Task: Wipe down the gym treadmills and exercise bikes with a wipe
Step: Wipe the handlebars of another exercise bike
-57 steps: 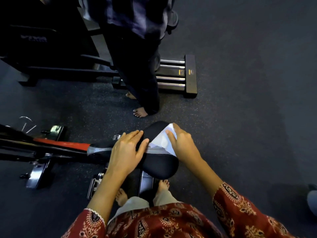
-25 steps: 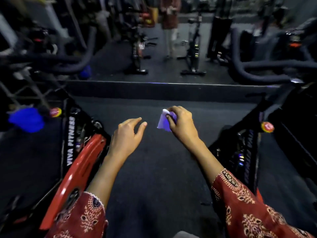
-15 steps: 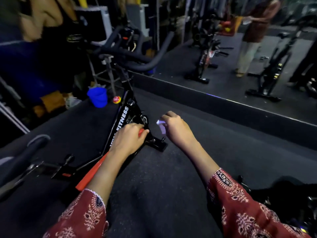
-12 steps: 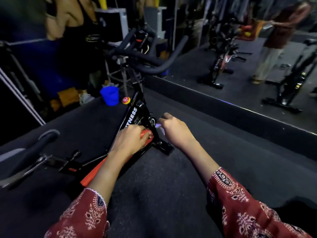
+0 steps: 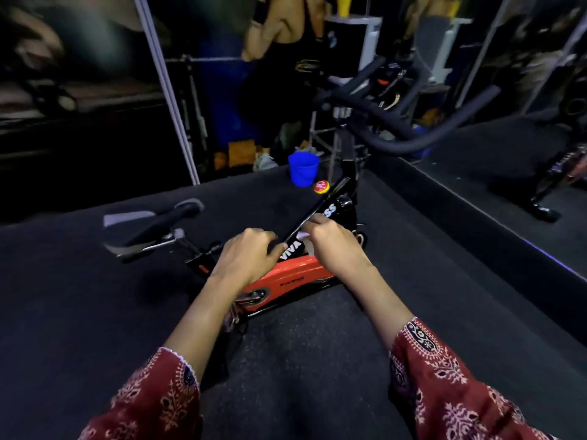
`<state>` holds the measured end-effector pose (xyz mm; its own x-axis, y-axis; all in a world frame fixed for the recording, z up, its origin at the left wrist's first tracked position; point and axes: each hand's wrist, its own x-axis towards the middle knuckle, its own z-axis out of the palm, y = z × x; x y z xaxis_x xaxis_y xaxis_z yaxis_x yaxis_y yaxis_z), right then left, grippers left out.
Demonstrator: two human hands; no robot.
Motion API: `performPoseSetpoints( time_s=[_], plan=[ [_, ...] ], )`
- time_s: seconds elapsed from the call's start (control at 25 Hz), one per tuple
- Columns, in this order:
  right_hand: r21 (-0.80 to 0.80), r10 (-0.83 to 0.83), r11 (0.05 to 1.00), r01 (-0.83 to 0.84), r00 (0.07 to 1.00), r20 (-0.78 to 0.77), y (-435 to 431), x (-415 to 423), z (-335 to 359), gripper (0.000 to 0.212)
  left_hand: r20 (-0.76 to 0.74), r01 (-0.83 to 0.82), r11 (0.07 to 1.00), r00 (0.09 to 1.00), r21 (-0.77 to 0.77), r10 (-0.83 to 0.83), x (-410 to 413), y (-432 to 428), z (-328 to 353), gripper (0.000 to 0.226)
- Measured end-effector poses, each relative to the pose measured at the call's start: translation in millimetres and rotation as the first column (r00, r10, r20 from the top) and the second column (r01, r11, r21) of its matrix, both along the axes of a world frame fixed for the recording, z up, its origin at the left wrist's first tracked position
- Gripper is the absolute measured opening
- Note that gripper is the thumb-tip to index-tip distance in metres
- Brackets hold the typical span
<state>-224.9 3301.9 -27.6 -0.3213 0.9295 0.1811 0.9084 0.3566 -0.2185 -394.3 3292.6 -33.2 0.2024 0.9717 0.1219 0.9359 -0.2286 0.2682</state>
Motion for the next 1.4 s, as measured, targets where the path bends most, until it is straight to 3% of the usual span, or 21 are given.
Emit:
performPoseSetpoints(
  time_s=[0.36,0.68,1.0,1.4],
  plan=[
    [-0.041,0.355,0.934,-0.355,0.935,-0.029,44,-142,-13,0.029,0.033,-0.361,0.932,0.932,-0.024,0.361,-131,-20,-12,0.033],
    [-0.019,0.565,0.822,-0.569,0.819,-0.106,56,-353,-16,0.039,0.033,-0.554,0.832,0.832,0.008,0.554,-327,-46,-16,0.035],
    [0.021,0.661,0.747,-0.665,0.739,-0.130,69,-554,-19,0.022,0.015,-0.636,0.772,0.772,0.013,0.636,-514,-48,-13,0.036],
    [-0.007,0.670,0.737,-0.676,0.731,-0.128,173,-730,-33,0.033,-0.030,-0.643,0.765,0.766,-0.032,0.642,-691,52,-35,0.038]
  ],
)
